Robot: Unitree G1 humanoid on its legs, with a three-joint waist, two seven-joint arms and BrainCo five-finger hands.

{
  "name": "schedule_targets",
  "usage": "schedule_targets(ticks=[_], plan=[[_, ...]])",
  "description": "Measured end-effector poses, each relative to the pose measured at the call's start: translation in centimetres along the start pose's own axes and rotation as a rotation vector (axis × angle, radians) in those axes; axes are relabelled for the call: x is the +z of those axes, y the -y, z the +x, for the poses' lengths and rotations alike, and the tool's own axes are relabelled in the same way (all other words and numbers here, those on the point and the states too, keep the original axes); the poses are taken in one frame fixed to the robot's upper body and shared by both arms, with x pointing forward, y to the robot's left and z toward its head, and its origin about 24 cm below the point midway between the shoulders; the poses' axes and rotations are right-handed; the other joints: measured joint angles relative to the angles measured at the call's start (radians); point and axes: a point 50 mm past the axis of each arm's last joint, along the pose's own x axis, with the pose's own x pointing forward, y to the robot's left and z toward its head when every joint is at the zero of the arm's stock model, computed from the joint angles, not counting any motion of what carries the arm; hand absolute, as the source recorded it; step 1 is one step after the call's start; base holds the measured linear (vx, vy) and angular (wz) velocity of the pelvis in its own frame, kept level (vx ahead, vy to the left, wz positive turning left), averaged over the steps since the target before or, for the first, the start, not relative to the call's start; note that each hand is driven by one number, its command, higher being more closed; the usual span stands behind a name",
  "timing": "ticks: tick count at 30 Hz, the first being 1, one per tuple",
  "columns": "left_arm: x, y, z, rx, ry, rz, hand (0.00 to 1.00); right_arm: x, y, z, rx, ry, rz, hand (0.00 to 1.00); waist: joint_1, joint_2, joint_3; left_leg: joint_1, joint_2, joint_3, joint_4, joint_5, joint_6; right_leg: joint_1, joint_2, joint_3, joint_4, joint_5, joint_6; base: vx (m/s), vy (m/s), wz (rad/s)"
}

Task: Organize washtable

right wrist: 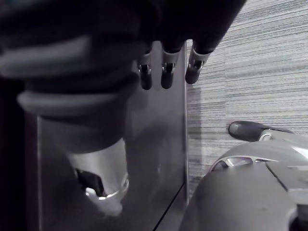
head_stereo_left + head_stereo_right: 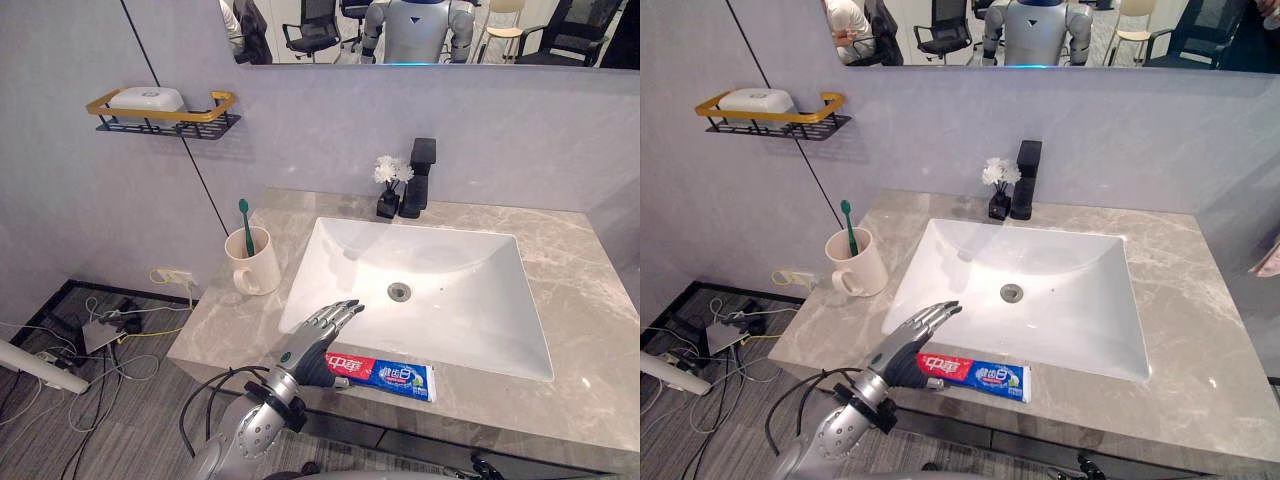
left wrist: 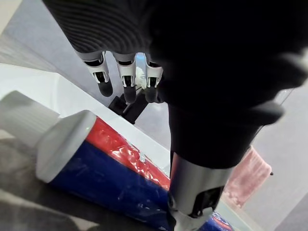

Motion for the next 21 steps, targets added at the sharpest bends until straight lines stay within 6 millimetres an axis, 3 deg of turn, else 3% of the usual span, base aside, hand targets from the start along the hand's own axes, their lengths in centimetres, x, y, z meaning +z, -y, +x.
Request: schedule_targets(ticks=[8, 9, 17, 21], plan=[[-0.4, 0.6, 0.2, -0.022, -0.013, 0.015, 0.0, 0.4, -0.2, 0.2, 0.004, 0.009, -0.006, 0.0, -0.001, 0.004, -0.003, 0.003, 0.01, 0.018, -0.001, -0.001, -0.001, -0.009, 0.004, 0.019, 0.0, 0.002, -0.002, -0.04, -0.002, -0.08], [-0.4, 0.6, 0.2, -0.026, -0.014, 0.019, 1.0, 0.5, -0.2, 0.2, 0.004, 0.01, -0.006, 0.0, 0.0, 0.005, -0.003, 0.002, 0.011, 0.019, -0.001, -0.001, -0.001, -0.01, 0.004, 0.024, 0.0, 0.002, -0.003, -0.02, -0.007, -0.05], [-1.7, 1.4, 0.7, -0.078, -0.055, 0.063, 1.0, 0.6, 0.0, 0.2, 0.003, 0.014, -0.01, 0.0, -0.006, 0.01, -0.006, 0.003, 0.012, 0.026, -0.001, -0.002, -0.003, -0.013, 0.005, 0.031, 0.0, 0.003, -0.003, -0.01, -0.001, -0.01], [-2.2, 0.7, 1.2, -0.056, -0.067, 0.079, 1.0, 1.4, -0.2, 0.3, 0.007, 0.04, -0.012, 0.0, -0.034, 0.012, -0.006, 0.006, 0.014, 0.038, -0.001, -0.006, -0.007, -0.014, 0.006, 0.041, -0.002, 0.004, -0.004, -0.01, -0.004, -0.1]])
